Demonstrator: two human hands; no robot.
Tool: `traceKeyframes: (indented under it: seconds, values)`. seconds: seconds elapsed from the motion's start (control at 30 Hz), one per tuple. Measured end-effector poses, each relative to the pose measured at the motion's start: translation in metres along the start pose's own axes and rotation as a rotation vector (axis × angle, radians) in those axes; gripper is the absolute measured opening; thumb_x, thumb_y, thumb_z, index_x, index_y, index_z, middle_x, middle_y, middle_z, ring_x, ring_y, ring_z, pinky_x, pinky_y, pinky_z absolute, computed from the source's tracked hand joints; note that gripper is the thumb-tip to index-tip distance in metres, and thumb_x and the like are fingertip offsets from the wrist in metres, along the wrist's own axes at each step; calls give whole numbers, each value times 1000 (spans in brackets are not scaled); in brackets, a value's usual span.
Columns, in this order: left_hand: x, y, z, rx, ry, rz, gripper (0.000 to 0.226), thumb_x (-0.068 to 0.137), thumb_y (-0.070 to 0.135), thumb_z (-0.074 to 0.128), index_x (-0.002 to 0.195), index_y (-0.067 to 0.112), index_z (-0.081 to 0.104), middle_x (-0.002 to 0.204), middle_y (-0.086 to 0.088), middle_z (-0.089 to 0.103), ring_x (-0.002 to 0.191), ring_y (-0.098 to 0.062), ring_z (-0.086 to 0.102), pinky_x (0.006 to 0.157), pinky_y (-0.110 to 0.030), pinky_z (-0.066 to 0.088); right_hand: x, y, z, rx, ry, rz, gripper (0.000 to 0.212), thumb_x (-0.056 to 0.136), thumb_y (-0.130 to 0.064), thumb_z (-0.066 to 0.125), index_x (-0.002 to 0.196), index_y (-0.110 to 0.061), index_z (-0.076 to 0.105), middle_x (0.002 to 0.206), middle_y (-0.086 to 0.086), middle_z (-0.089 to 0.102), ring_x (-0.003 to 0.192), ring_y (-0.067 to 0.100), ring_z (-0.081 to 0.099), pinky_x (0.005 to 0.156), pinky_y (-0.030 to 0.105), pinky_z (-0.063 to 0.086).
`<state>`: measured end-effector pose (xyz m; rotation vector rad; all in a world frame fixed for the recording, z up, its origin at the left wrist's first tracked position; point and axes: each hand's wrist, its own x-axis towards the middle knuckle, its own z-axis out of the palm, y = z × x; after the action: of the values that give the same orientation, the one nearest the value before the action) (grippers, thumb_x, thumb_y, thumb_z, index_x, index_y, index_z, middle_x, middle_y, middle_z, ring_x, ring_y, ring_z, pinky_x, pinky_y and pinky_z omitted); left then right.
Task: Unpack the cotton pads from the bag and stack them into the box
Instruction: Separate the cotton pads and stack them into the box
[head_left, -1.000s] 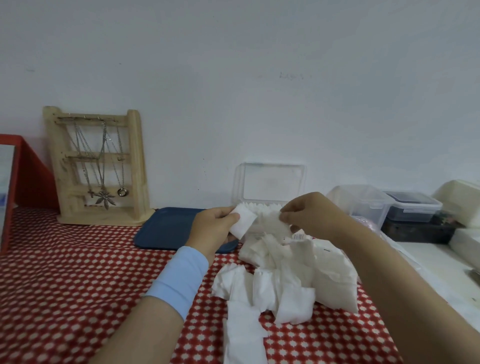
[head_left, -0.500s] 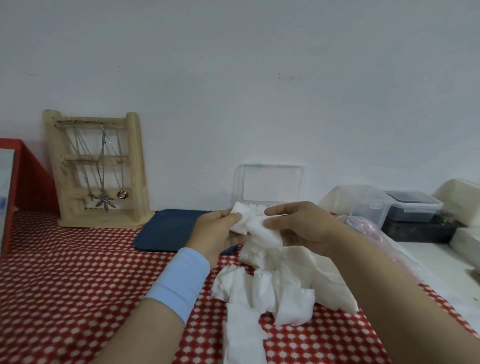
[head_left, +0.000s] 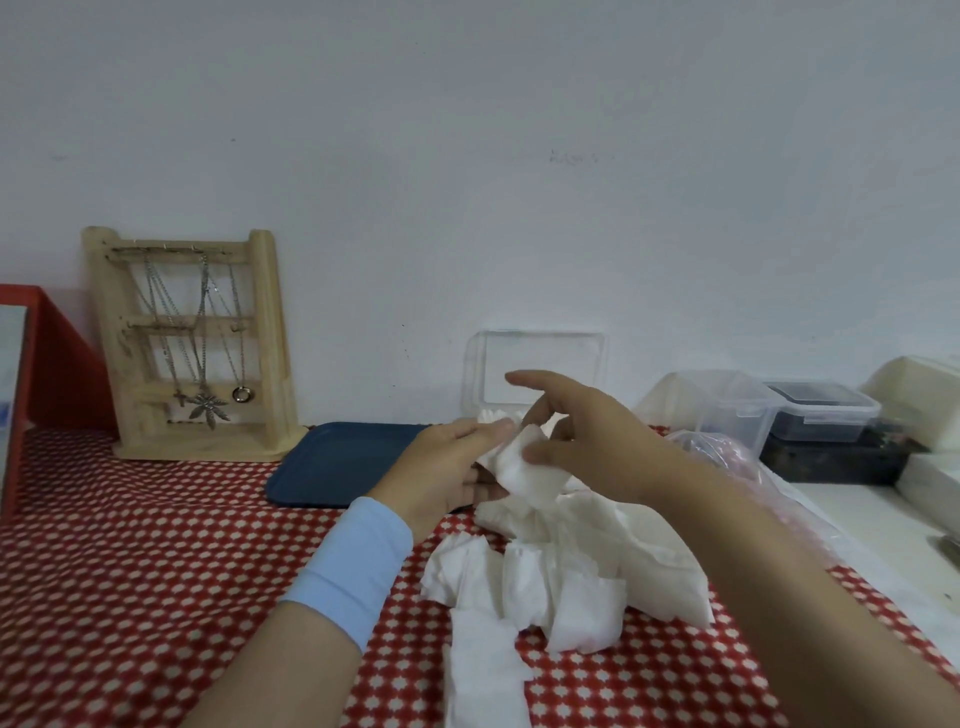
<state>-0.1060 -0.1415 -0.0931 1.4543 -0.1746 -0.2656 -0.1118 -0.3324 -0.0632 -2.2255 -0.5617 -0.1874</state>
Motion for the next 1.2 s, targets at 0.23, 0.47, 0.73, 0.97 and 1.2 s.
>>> traceKeyframes:
  seconds: [0.23,0.47,0.73,0.97,1.2]
  values:
    - [3,-4,0,-118,67,64,27,93,7,71,120,4,69,109,-13,78,101,-26,76,83,-34,62,3,-6,5,260,139,376,49,78,-38,83,118,-20,61,97,0,74,73,17,73,65,32,58]
    - [6,-6,-1,-211,106,33,21,96,12,68,116,6,70,106,-12,78,97,-26,77,77,-30,62,0,-3,12,424,262,426,16,82,-18,83,88,-4,76,75,9,76,58,17,69,54,30,50]
    - [7,-8,-3,-326,263,-1,21,93,8,71,114,5,69,109,-13,76,86,-21,77,64,-25,61,3,1,9,360,493,389,14,80,-20,85,78,-11,75,76,5,76,58,20,71,53,34,52]
    - [4,-6,2,-250,119,25,21,97,11,66,117,5,71,107,-12,78,98,-24,77,76,-28,62,1,-11,9,312,284,305,19,79,-19,85,68,-11,72,57,-8,68,46,11,61,41,18,40]
    - [3,-5,6,-272,47,39,26,99,14,63,121,3,69,111,-14,77,102,-27,75,84,-33,62,4,-5,11,224,338,357,15,80,-24,83,83,-14,72,70,-6,71,62,13,66,48,24,52]
